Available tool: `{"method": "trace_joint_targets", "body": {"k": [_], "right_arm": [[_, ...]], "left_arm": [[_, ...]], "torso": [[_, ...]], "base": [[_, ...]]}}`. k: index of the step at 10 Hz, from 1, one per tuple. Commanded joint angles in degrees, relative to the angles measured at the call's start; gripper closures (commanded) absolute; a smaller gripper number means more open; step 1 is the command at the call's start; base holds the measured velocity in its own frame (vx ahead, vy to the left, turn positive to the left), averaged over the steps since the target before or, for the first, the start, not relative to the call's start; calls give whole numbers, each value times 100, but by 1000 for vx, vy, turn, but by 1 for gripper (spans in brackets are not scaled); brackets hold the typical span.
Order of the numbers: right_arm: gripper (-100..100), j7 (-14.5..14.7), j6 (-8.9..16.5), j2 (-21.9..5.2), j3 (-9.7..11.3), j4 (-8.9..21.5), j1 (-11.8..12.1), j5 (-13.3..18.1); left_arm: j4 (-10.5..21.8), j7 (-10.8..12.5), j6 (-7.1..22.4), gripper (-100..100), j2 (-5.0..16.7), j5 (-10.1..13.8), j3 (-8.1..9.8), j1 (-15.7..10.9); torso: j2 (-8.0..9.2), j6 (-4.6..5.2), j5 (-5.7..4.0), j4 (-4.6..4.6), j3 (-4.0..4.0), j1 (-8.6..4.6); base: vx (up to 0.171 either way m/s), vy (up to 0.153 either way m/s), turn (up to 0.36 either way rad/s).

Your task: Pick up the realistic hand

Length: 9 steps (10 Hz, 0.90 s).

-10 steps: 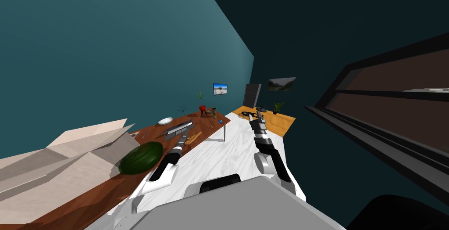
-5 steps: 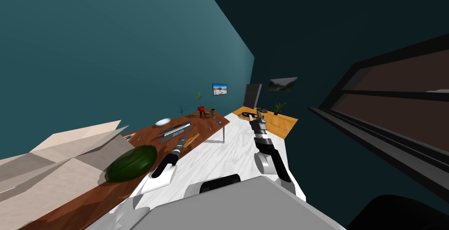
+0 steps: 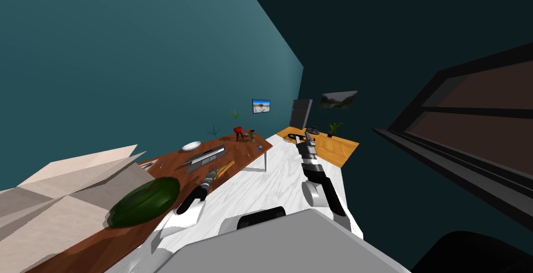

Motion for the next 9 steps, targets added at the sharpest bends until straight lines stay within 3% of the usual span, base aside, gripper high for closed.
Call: {"method": "trace_joint_targets", "body": {"k": [1, 8, 9], "right_arm": [[0, 0, 0, 0, 0, 0, 0, 0], [0, 0, 0, 0, 0, 0, 0, 0], [0, 0, 0, 0, 0, 0, 0, 0]], "left_arm": [[186, 92, 183, -100, -10, -62, 79, -34], [895, 465, 781, -100, 184, -167, 303, 46], [826, 425, 697, -100, 131, -194, 298, 8]], "torso": [[0, 0, 0, 0, 0, 0], [5, 1, 2, 1, 2, 8], [-1, 1, 0, -1, -1, 0]], "base": [[100, -52, 41], [95, -46, 34], [44, -25, 14]]}}
